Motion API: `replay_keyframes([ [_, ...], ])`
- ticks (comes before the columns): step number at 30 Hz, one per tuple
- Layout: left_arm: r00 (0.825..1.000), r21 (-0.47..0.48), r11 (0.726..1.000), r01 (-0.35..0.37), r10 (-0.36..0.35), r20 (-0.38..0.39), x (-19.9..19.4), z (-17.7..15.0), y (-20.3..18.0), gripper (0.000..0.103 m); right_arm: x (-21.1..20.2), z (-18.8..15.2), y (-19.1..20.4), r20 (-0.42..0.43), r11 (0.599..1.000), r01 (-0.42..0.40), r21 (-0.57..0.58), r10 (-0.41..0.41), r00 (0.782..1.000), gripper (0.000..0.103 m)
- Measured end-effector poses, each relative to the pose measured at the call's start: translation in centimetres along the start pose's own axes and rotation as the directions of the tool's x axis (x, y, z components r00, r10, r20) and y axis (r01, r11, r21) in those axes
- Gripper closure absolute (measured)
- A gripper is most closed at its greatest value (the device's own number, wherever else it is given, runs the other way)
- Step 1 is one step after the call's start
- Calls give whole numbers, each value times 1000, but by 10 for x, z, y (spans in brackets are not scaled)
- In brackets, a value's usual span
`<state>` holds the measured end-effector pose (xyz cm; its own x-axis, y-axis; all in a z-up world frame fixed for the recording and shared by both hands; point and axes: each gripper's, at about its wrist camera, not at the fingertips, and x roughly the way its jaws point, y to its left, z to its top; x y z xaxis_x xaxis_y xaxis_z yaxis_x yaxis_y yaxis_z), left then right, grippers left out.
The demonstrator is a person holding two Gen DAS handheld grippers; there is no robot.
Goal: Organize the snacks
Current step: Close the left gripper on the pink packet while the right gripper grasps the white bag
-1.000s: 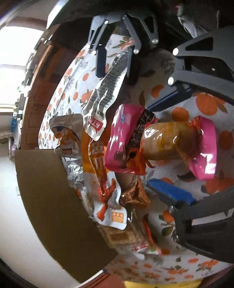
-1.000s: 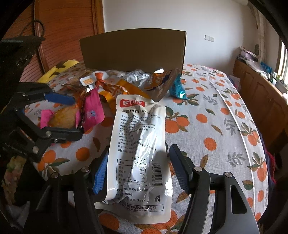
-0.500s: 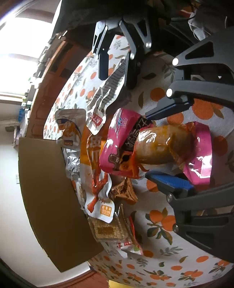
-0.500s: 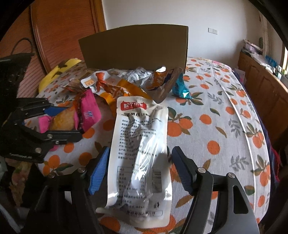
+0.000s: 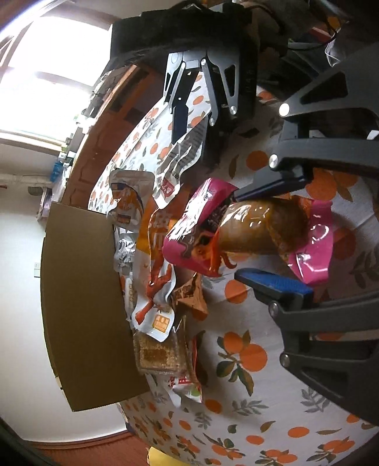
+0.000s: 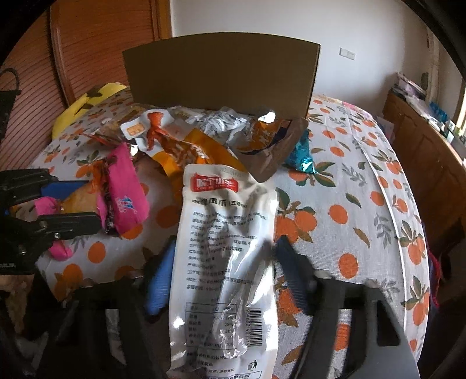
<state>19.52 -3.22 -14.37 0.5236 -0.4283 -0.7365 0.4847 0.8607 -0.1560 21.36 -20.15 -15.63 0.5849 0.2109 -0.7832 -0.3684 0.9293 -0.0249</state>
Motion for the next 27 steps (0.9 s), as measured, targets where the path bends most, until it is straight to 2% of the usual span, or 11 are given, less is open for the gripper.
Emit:
replay_keyframes([
  [3, 1000, -4, 1000, -1, 1, 17, -3, 0, -1, 58, -4, 0, 3, 10, 1000, 11, -16, -11, 1000, 49],
  [6, 1000, -6, 1000, 3, -3, 22, -6, -2, -3, 58, -10, 1, 1, 16, 1000, -1, 1, 1, 1000, 51],
  [19, 997, -7, 1000, -3, 4, 71, -20, -4, -7, 58, -31, 2, 3, 59, 998, -48, 36, 46, 997, 52],
  [27, 989, -28, 1000, -14, 18, 144, -36, 2, -3, 58, -46, 9, 9, 99, 996, -86, 26, 83, 992, 52],
])
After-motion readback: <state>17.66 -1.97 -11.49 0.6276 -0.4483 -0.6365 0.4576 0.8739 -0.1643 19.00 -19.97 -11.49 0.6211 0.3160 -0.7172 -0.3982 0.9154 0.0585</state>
